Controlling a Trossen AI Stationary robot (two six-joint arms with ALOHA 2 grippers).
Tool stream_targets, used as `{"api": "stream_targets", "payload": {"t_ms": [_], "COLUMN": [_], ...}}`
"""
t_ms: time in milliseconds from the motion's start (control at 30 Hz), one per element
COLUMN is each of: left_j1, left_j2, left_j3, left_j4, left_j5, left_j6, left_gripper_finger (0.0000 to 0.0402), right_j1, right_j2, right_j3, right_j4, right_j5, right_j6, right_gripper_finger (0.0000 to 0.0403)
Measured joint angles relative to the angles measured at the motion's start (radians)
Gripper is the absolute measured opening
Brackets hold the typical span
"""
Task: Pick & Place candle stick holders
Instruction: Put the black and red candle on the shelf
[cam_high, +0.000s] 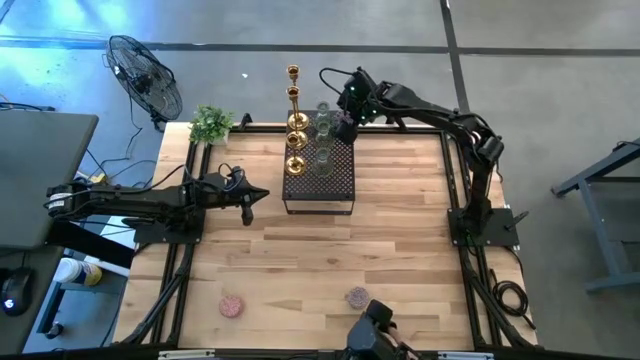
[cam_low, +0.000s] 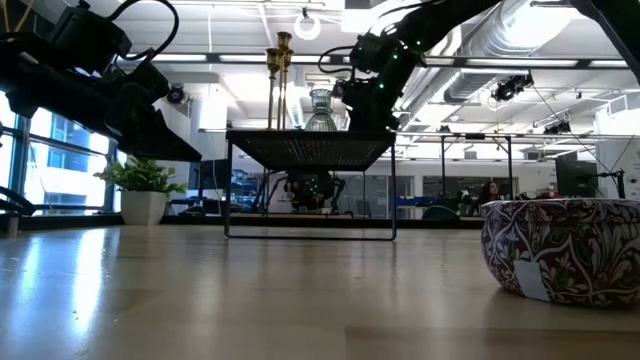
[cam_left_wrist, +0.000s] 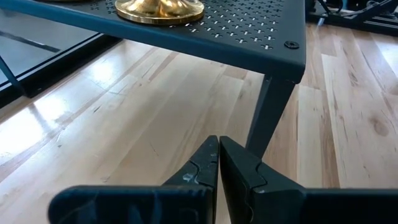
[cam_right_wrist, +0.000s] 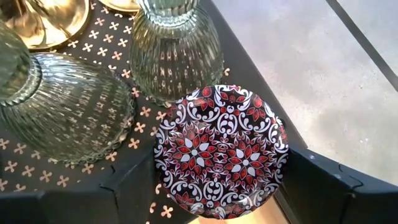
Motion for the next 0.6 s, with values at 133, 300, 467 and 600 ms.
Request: {"api": "stream_targets", "payload": {"t_ms": [133,300,467,600], "left_j1": [0.000,0.000,0.000,0.000], "left_j2": [0.000,0.000,0.000,0.000], "left_j3": [0.000,0.000,0.000,0.000], "left_j4": [0.000,0.000,0.000,-0.001], "left_j5": [0.001,0.001,0.004,0.004], "left_j6": [0.000,0.000,0.000,0.000], "left_gripper_finger": [0.0010,0.0010,0.0010,0.0010], "right_j1": [0.000,0.000,0.000,0.000], "right_j2": [0.000,0.000,0.000,0.000], "right_j3": [0.000,0.000,0.000,0.000], "right_j4": [0.022,0.025,0.030,0.030], "right_j5": [0.002,0.002,0.001,-0.004], "right_j6": [0.000,0.000,0.000,0.000], "right_gripper_finger": [0.0289,0.0289,0.0290,0.0304]}}
